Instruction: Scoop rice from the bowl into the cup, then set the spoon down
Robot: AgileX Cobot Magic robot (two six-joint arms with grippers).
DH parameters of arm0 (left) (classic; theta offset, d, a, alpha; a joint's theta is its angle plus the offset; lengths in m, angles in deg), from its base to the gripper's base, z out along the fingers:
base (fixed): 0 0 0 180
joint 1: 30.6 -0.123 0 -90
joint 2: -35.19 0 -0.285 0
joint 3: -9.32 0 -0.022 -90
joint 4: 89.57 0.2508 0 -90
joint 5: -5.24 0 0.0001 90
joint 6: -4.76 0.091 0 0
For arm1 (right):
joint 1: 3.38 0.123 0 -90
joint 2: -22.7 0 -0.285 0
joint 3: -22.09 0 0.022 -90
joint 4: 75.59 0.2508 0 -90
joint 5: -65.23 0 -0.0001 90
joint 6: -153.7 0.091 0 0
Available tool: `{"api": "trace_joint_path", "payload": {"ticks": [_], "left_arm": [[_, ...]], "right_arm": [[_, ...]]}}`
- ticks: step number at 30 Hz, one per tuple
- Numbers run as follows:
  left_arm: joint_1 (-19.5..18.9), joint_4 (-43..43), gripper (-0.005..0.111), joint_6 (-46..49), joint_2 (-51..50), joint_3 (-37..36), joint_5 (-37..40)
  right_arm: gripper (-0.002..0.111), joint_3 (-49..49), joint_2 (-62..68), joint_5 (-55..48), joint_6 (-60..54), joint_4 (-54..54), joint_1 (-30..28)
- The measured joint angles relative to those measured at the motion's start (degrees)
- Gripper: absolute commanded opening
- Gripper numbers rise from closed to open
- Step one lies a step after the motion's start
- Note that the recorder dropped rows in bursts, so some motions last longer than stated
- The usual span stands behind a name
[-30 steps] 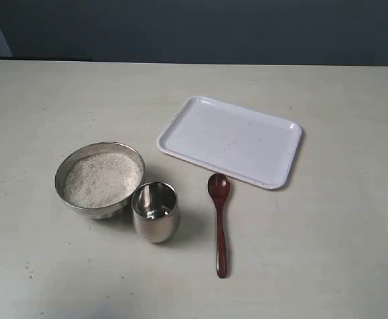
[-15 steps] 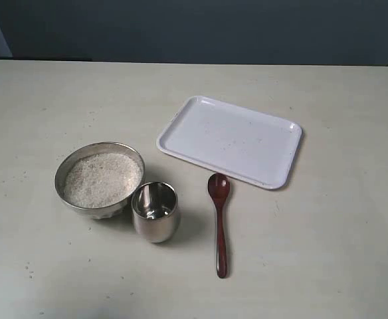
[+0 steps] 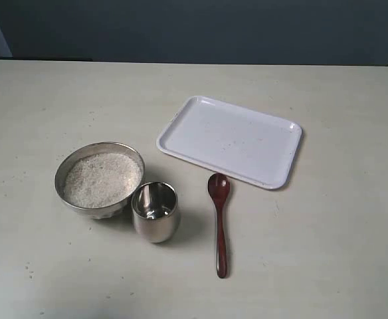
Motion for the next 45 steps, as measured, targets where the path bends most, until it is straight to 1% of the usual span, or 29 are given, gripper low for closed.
{"api": "trace_joint_path", "payload": {"ticks": [4, 6, 8, 11, 13, 15, 17, 21, 22, 25, 28, 32, 35, 39, 45], "left_arm": [[0.0, 0.0, 0.001, 0.0, 0.0, 0.0, 0.0], [0.0, 0.0, 0.001, 0.0, 0.0, 0.0, 0.0], [0.0, 0.0, 0.001, 0.0, 0.0, 0.0, 0.0], [0.0, 0.0, 0.001, 0.0, 0.0, 0.0, 0.0], [0.0, 0.0, 0.001, 0.0, 0.0, 0.0, 0.0], [0.0, 0.0, 0.001, 0.0, 0.0, 0.0, 0.0], [0.0, 0.0, 0.001, 0.0, 0.0, 0.0, 0.0], [0.0, 0.0, 0.001, 0.0, 0.0, 0.0, 0.0], [0.0, 0.0, 0.001, 0.0, 0.0, 0.0, 0.0], [0.0, 0.0, 0.001, 0.0, 0.0, 0.0, 0.0], [0.0, 0.0, 0.001, 0.0, 0.0, 0.0, 0.0], [0.0, 0.0, 0.001, 0.0, 0.0, 0.0, 0.0], [0.0, 0.0, 0.001, 0.0, 0.0, 0.0, 0.0], [0.0, 0.0, 0.001, 0.0, 0.0, 0.0, 0.0], [0.0, 0.0, 0.001, 0.0, 0.0, 0.0, 0.0]], "right_arm": [[0.0, -8.6, -0.2, -9.2, 1.3, -16.6, 0.0], [0.0, -13.2, 0.1, -14.4, -0.2, -23.0, 0.0], [0.0, -17.2, 1.8, -17.9, -5.9, -26.2, 0.0], [0.0, -23.2, 5.3, -22.5, -18.6, -27.6, 0.0], [0.0, -27.8, 8.5, -25.4, -26.9, -26.1, 0.0], [0.0, -32.5, 12.8, -29.2, -36.0, -22.0, 0.0], [0.0, -36.9, 17.2, -34.2, -44.2, -16.3, 0.0], [0.0, -44.0, 27.3, -47.5, -63.5, -2.0, 0.1], [0.0, -45.1, 29.6, -50.5, -67.1, 1.0, 0.5], [0.0, -47.9, 35.2, -57.1, -72.2, 6.8, 2.5], [0.0, -50.5, 40.5, -62.8, -73.0, 8.4, 4.8], [-0.001, -51.6, 47.7, -70.1, -69.2, 9.2, 8.9], [-0.001, -51.6, 52.9, -74.4, -65.5, 8.0, 13.4], [-0.001, -51.6, 59.1, -76.7, -58.2, 3.9, 22.7], [-0.001, -51.6, 67.4, -74.7, -43.1, -10.1, 38.8]]}}
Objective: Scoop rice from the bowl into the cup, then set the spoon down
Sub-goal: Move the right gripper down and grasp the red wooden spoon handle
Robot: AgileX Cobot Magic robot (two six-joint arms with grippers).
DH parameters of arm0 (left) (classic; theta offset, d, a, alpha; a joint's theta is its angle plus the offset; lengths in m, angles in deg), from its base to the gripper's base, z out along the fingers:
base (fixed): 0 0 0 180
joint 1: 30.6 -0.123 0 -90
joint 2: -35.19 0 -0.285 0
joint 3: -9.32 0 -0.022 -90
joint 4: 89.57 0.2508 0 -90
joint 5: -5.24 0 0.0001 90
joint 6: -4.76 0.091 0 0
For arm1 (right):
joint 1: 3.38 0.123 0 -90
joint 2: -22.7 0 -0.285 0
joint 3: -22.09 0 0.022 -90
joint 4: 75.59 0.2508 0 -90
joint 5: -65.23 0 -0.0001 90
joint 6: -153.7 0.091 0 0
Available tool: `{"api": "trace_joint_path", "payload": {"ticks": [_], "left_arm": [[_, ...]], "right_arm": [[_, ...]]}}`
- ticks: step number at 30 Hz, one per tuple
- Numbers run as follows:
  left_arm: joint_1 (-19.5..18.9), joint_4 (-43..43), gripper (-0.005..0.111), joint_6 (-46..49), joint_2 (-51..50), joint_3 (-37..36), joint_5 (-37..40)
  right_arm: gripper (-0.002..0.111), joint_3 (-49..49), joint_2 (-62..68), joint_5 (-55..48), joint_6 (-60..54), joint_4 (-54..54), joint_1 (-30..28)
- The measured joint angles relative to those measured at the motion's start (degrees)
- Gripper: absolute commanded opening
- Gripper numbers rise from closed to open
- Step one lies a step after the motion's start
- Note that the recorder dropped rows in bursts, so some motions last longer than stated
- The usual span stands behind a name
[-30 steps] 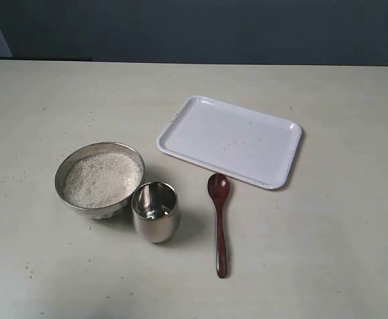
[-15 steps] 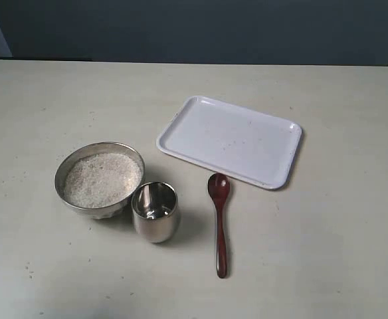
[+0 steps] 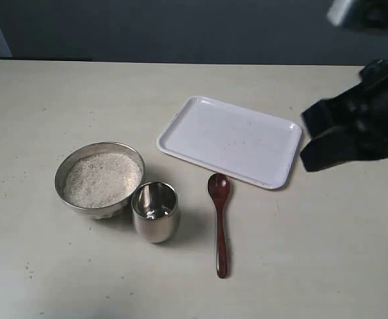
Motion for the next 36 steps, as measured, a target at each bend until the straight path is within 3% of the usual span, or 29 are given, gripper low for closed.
{"api": "trace_joint_path", "payload": {"ticks": [5, 10, 19, 30, 32, 35, 36], "left_arm": [[0.0, 0.0, 0.001, 0.0, 0.0, 0.0, 0.0], [0.0, 0.0, 0.001, 0.0, 0.0, 0.0, 0.0], [0.0, 0.0, 0.001, 0.0, 0.0, 0.0, 0.0], [0.0, 0.0, 0.001, 0.0, 0.0, 0.0, 0.0], [0.0, 0.0, 0.001, 0.0, 0.0, 0.0, 0.0], [0.0, 0.0, 0.001, 0.0, 0.0, 0.0, 0.0], [0.0, 0.0, 0.001, 0.0, 0.0, 0.0, 0.0]], "right_arm": [[-0.001, 0.0, 9.3, 5.8, 11.1, -8.1, 11.2], [-0.001, 0.0, 20.0, 13.1, 13.2, -12.4, 16.4], [-0.001, -0.1, 33.6, 16.2, 14.4, -13.4, 17.1], [0.0, -0.1, 34.5, 21.0, 15.0, -10.9, 17.1], [0.013, -0.1, 34.9, 21.1, 15.0, -10.5, 17.1], [0.051, -0.1, 34.9, 21.2, 15.0, -10.0, 17.1], [0.057, -0.1, 34.9, 21.4, 15.0, -10.0, 17.1]]}}
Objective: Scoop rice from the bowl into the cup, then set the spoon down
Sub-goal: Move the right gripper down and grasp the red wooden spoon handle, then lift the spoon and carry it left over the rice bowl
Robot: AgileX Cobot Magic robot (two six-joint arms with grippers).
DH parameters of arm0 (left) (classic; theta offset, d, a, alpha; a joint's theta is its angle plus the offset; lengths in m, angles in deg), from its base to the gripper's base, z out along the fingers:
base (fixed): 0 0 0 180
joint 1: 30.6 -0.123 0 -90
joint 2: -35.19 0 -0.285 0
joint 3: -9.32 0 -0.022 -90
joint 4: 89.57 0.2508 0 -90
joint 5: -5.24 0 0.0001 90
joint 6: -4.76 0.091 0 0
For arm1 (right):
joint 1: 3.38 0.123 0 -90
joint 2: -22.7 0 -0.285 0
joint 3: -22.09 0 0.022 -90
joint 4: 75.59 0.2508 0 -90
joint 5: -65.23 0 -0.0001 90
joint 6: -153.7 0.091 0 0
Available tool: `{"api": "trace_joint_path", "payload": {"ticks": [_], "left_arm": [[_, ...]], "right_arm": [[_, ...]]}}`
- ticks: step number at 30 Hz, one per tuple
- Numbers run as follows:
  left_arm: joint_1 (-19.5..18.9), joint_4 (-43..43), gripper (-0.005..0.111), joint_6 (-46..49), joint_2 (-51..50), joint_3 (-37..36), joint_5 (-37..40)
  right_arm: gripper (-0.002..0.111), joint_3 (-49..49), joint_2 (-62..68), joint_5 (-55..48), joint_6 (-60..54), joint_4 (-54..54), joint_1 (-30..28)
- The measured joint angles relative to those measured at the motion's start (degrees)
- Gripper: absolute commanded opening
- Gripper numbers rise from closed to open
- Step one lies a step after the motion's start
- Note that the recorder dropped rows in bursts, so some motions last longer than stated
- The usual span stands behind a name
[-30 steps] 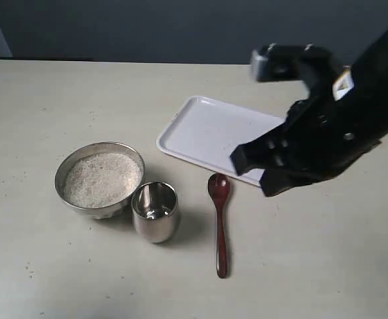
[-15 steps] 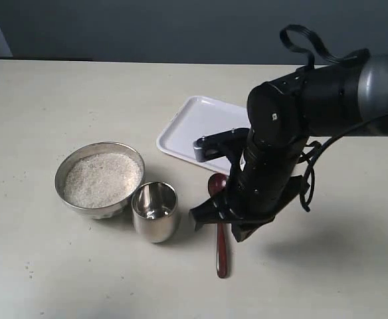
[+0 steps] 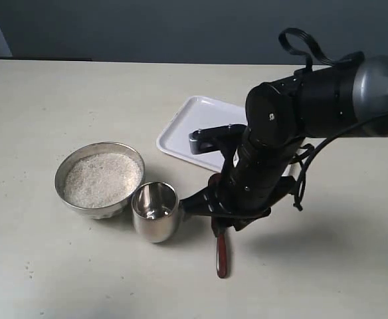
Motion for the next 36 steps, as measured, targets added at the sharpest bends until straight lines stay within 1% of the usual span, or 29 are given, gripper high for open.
{"api": "trace_joint_path", "payload": {"ticks": [1, 3, 5, 6, 8, 23, 28, 29, 31, 34, 36], "left_arm": [[0.0, 0.0, 0.001, 0.0, 0.0, 0.0, 0.0], [0.0, 0.0, 0.001, 0.0, 0.0, 0.0, 0.0], [0.0, 0.0, 0.001, 0.0, 0.0, 0.0, 0.0], [0.0, 0.0, 0.001, 0.0, 0.0, 0.0, 0.0], [0.0, 0.0, 0.001, 0.0, 0.0, 0.0, 0.0], [0.0, 0.0, 0.001, 0.0, 0.0, 0.0, 0.0], [0.0, 0.0, 0.001, 0.0, 0.0, 0.0, 0.0], [0.0, 0.0, 0.001, 0.0, 0.0, 0.0, 0.0], [0.0, 0.0, 0.001, 0.0, 0.0, 0.0, 0.0], [0.0, 0.0, 0.001, 0.0, 0.0, 0.0, 0.0], [0.0, 0.0, 0.001, 0.0, 0.0, 0.0, 0.0]], "right_arm": [[0.061, 0.0, 0.0, 0.2, 0.0, 0.0, 0.0], [0.057, 0.0, 0.0, 0.8, 0.0, 0.0, 0.0], [0.051, 0.0, 0.1, 1.6, 0.1, 0.1, 0.0], [0.043, 0.0, 0.3, 2.0, 0.1, 0.1, 0.0], [0.036, 0.0, 1.4, 2.8, 0.1, 0.5, 0.0], [0.036, 0.0, 7.8, 3.7, 0.1, 2.2, 0.0], [0.035, 0.0, 7.8, 3.7, 0.1, 2.8, 0.0], [0.033, 0.0, 7.8, 3.7, 0.1, 2.8, 0.0], [0.025, 0.0, 7.8, 3.7, 0.1, 2.9, 0.0], [0.001, 0.0, 8.0, 3.7, 0.1, 2.9, 0.0], [0.0, 0.0, 8.0, 3.7, 0.3, 3.0, 0.0]]}}
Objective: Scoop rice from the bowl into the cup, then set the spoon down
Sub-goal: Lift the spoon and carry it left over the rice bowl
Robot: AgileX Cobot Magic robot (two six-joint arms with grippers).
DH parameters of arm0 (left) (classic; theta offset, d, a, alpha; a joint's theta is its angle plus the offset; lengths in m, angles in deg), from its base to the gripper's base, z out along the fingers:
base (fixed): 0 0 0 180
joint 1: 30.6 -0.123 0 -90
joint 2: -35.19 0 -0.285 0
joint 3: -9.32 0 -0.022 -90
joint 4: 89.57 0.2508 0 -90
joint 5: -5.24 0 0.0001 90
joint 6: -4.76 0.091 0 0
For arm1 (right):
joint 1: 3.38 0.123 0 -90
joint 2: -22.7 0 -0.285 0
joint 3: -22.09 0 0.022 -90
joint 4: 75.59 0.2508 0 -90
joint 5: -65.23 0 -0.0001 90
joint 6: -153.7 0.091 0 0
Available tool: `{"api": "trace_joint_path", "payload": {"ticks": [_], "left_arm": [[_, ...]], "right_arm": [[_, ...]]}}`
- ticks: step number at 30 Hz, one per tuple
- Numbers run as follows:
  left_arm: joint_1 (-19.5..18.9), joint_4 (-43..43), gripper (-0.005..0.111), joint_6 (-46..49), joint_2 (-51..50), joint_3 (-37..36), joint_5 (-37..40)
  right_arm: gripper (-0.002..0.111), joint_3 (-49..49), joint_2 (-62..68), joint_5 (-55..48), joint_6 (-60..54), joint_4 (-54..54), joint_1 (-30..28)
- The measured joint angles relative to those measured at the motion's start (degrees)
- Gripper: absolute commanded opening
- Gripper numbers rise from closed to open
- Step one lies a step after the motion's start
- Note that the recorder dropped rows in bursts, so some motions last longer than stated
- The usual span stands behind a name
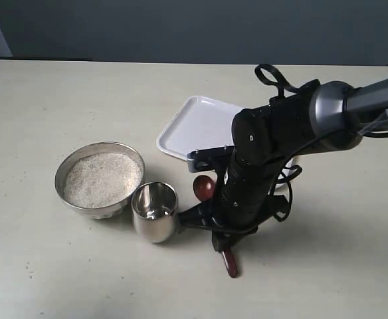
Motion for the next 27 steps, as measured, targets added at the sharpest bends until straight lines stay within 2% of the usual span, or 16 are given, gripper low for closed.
{"api": "trace_joint_path", "payload": {"ticks": [6, 15, 27], "left_arm": [[0.0, 0.0, 0.001, 0.0, 0.0, 0.0, 0.0], [0.0, 0.0, 0.001, 0.0, 0.0, 0.0, 0.0], [0.0, 0.0, 0.001, 0.0, 0.0, 0.0, 0.0]], "right_arm": [[0.0, -0.1, 0.0, -2.6, 0.0, 0.0, 0.0], [0.0, -1.9, -6.1, -12.4, -0.3, -5.9, 0.0], [-0.001, -17.2, -13.5, -25.9, -15.6, -10.3, 0.0]]}}
